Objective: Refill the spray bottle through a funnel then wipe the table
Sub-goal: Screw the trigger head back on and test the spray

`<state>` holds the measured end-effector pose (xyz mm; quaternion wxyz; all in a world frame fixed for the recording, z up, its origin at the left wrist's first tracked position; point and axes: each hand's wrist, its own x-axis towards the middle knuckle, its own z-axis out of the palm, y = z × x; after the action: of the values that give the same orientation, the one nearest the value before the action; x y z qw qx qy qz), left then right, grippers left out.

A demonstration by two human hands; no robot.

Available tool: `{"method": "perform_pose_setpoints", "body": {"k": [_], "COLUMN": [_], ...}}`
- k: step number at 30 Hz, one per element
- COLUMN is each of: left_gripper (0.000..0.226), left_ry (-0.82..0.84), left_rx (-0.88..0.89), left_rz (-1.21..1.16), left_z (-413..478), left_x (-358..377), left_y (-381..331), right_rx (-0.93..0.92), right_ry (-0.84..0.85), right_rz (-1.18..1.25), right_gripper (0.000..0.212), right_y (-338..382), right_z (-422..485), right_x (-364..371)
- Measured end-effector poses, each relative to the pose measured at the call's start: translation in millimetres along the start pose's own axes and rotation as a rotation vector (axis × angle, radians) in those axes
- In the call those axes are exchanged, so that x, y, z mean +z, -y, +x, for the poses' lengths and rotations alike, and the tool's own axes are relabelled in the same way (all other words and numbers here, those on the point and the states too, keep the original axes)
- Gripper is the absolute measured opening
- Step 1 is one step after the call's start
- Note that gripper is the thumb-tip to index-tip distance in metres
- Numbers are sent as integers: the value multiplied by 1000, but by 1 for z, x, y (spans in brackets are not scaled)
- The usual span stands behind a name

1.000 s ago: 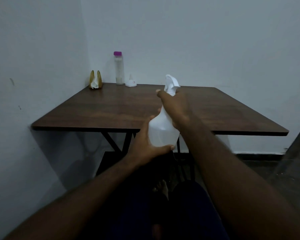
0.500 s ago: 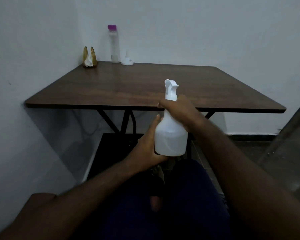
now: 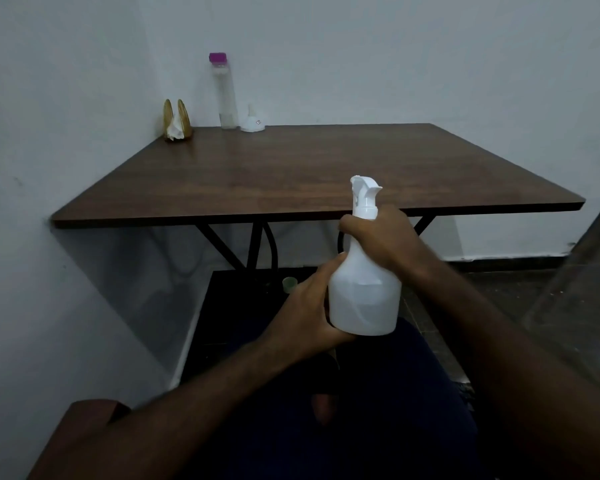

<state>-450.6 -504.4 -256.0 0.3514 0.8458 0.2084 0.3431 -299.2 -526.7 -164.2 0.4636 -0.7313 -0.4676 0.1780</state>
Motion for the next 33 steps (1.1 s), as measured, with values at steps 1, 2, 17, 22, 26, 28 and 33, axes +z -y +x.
{"method": "perform_pose_setpoints", "body": {"k": [1, 2, 17, 22, 26, 28, 33], "left_gripper": [97, 97, 98, 96, 95, 95, 94], "left_ry": [2, 3, 1, 9, 10, 16, 29], "left_rx": [2, 1, -10, -21, -19, -20, -24], "left_rz": [5, 7, -45, -79, -96, -90, -93], "left_z": [1, 1, 1, 0, 0, 0, 1], "left_x": [0, 0, 2, 2, 2, 2, 2], "left_y": [1, 1, 1, 2, 1, 1, 2], "right_rx": [1, 3, -45, -62, -74, -64, -58], "right_ry": [-19, -30, 11, 15, 38, 20, -51], "right_rz": [0, -3, 63, 69, 74, 77, 61], "right_gripper": [20, 19, 17, 14, 19, 17, 19], "right_y": [-1, -2, 1, -2, -3, -4, -4], "right_z": [0, 0, -3, -5, -6, -5, -8], "right_x": [0, 1, -2, 1, 1, 1, 5]}}
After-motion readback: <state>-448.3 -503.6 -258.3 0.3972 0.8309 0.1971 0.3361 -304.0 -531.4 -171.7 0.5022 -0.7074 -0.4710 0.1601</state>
